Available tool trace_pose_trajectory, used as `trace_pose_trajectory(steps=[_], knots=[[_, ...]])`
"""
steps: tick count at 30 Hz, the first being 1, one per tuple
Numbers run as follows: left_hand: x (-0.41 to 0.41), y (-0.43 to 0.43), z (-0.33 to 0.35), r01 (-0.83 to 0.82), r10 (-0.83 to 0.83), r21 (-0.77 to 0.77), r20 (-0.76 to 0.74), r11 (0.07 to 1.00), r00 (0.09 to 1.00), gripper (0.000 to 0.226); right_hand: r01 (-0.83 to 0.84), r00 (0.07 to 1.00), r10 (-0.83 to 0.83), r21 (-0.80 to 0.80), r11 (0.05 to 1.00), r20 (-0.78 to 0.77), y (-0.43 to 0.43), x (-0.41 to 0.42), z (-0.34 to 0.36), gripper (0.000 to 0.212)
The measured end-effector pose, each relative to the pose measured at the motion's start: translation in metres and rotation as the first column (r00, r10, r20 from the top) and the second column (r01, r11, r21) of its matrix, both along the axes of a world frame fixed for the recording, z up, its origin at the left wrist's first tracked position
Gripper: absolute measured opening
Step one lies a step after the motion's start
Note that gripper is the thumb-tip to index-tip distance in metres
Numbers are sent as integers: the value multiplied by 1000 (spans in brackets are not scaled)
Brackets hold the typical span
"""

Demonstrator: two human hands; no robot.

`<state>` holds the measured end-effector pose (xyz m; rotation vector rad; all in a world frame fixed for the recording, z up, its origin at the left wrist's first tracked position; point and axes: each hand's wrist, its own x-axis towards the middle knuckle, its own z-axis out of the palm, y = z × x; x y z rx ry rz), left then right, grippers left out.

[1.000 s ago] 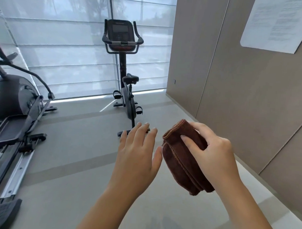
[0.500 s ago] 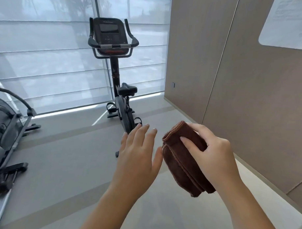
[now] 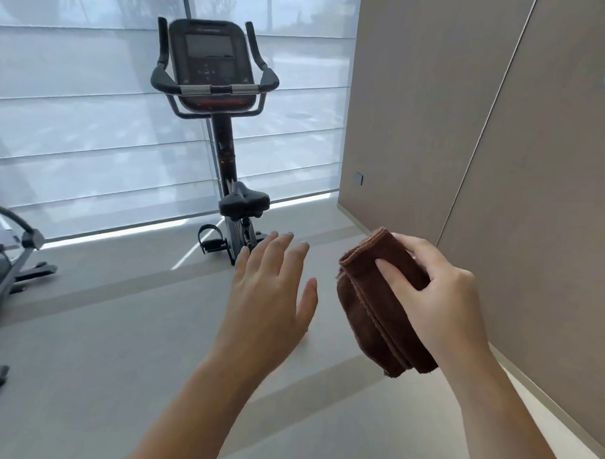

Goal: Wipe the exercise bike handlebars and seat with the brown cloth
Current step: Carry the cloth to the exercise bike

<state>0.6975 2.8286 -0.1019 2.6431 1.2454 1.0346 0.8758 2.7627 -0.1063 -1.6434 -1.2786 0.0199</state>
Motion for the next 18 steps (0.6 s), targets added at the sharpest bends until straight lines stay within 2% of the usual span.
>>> trace_pose_trajectory(steps=[11, 18], knots=[[113, 196, -9, -7, 7, -18, -8, 1000, 1000, 40, -34, 996, 37, -42, 999, 78, 204, 100, 6, 27], [174, 344, -15, 25, -25, 3, 38, 1000, 999, 38, -6, 998, 10, -65, 998, 68, 345, 150, 8, 28]])
